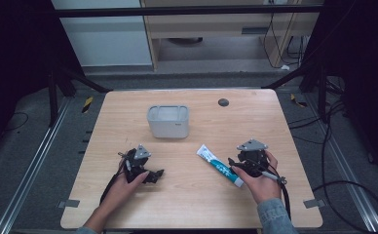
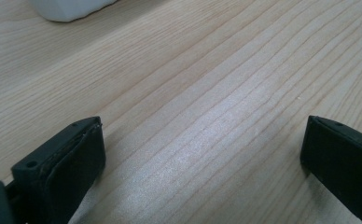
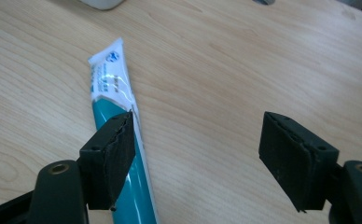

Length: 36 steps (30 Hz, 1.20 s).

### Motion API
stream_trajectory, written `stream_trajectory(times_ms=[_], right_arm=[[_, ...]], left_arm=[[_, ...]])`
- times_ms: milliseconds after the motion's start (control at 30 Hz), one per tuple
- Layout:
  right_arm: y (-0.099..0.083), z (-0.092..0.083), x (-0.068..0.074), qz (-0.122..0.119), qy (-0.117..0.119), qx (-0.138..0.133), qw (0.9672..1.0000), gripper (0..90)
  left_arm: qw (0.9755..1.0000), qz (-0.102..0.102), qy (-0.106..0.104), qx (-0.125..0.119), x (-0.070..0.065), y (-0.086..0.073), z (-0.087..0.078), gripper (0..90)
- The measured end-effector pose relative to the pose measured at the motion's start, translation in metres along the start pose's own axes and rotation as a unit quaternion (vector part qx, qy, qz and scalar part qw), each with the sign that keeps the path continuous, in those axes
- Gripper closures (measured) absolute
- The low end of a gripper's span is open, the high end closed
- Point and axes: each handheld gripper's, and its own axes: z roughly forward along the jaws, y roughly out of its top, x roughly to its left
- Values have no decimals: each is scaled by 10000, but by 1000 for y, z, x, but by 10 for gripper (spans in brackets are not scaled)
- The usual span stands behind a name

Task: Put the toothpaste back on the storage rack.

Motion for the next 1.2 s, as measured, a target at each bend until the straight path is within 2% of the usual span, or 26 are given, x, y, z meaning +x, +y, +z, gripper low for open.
stream_trajectory(times_ms=[167,200,233,333,400,533,600,1000,1200], right_arm=[[15,3,9,-296,188,143,9993,334],[15,3,9,-296,188,143,9993,334],[20,6,13,-430,329,202,9983,376],[26,8,21,-642,431,291,9966,374],[31,9,27,-752,472,391,9953,333],[36,12,37,-791,501,465,9945,290],[39,17,42,-911,496,567,9930,296],[49,27,48,-1005,695,726,9899,385],[50,33,47,-1090,760,1005,9860,406]], left_arm=[[10000,4,-2,0,0,0,0,0],[10000,4,-2,0,0,0,0,0],[10000,11,-3,-1,0,0,0,0],[10000,16,-9,-2,0,0,0,0],[10000,18,-10,-1,0,0,0,0],[10000,17,-13,-1,0,0,0,0],[10000,17,-14,-1,0,0,0,0],[10000,17,-17,-2,1,0,0,0],[10000,22,-29,-6,1,0,0,0]])
